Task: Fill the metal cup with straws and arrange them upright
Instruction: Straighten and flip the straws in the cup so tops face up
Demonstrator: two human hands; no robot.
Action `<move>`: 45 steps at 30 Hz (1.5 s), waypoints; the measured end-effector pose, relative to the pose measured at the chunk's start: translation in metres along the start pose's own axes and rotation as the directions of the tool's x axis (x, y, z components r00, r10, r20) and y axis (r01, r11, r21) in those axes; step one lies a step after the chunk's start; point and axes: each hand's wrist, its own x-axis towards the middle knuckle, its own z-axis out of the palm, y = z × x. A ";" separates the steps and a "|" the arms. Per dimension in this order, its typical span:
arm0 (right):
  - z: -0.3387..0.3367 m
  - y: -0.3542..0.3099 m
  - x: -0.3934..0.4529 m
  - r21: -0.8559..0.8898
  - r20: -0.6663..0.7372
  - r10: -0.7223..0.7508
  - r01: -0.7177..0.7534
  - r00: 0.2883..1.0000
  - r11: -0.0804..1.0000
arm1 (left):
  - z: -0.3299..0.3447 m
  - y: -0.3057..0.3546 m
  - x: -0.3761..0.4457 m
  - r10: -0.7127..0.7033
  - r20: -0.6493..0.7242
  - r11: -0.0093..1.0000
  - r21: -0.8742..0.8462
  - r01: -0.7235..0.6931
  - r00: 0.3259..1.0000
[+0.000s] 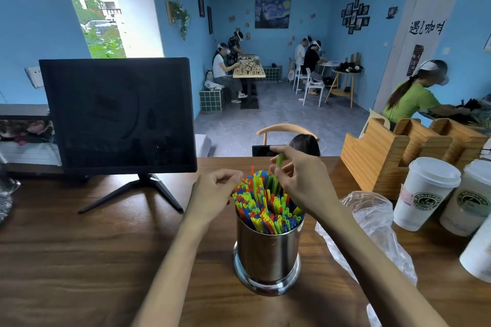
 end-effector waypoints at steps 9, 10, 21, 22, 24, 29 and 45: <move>-0.008 -0.004 -0.010 0.017 0.130 -0.005 0.003 0.992 1.000 | -0.002 0.017 0.000 -0.080 0.056 0.994 0.084 0.075 0.995; -0.007 -0.004 -0.010 0.014 0.135 -0.007 0.005 0.991 1.000 | -0.002 0.018 0.000 -0.085 0.055 0.992 0.094 0.080 0.995; -0.005 0.000 -0.011 0.030 0.168 0.035 -0.040 0.985 0.999 | -0.008 0.036 0.003 -0.128 -0.031 0.988 0.083 0.131 0.991; -0.006 0.000 -0.011 0.041 0.177 0.039 -0.047 0.983 0.998 | -0.010 0.037 0.004 -0.162 -0.014 0.984 0.076 0.163 0.987; -0.007 0.000 -0.011 0.059 0.185 0.042 -0.054 0.982 0.997 | -0.013 0.041 0.005 -0.210 0.019 0.977 0.036 0.209 0.978; -0.004 0.001 -0.012 0.080 0.179 0.040 -0.055 0.983 0.995 | -0.015 0.056 0.003 0.022 -0.136 0.995 0.097 -0.009 0.990; -0.044 -0.069 -0.003 0.828 0.528 0.249 -0.557 0.812 0.062 | 0.000 0.097 -0.052 0.684 -0.267 0.708 0.022 -0.705 0.679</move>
